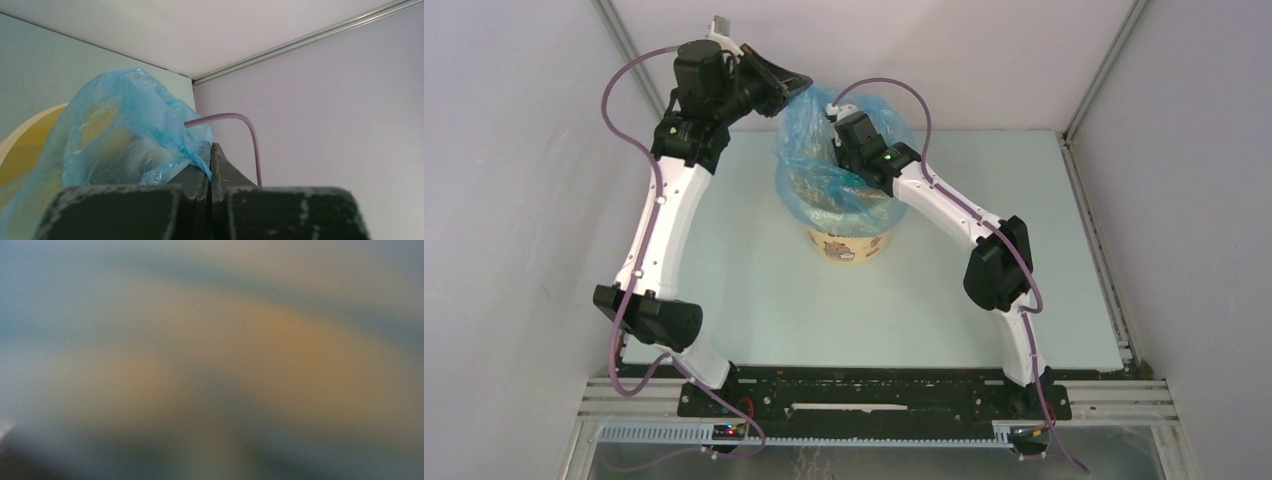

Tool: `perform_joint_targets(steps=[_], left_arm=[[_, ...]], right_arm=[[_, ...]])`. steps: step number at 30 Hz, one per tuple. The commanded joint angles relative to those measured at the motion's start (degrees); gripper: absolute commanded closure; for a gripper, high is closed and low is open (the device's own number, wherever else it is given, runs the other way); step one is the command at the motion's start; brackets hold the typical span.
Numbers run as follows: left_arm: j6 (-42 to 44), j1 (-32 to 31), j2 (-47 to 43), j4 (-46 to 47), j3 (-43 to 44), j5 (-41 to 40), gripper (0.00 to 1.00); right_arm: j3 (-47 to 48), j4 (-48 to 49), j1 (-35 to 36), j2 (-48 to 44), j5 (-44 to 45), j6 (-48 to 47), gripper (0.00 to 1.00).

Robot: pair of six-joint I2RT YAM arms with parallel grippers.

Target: Put the trash bags into the trash bin

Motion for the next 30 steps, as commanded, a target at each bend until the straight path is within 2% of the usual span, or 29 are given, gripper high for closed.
perform_joint_targets(steps=[1, 8, 18, 21, 26, 30], left_arm=[[2.17, 0.37, -1.04, -0.47, 3.98, -0.60, 1.00], [8.61, 0.83, 3.25, -11.78, 13.83, -6.37, 1.00], [14.44, 3.59, 5.83, -18.99, 10.51, -12.25, 1.00], [13.02, 5.49, 6.93, -21.36, 9.53, -11.42, 1.00], [11.62, 5.85, 5.23, -19.36, 4.89, -8.64, 1.00], [11.32, 5.85, 2.98, -18.18, 1.53, -7.35, 1.00]], right_arm=[[0.18, -3.51, -1.66, -0.18, 9.41, -0.67, 0.68], [7.86, -7.99, -2.07, 5.18, 17.97, -1.23, 0.66], [7.96, -2.78, -0.67, 9.18, 10.58, -4.95, 0.66], [9.67, -3.75, 0.10, 9.93, 9.87, -5.12, 0.65], [16.28, -11.25, 0.43, 7.61, 4.62, -3.51, 0.50], [14.04, -12.87, 0.29, 0.85, 1.05, -1.69, 0.42]])
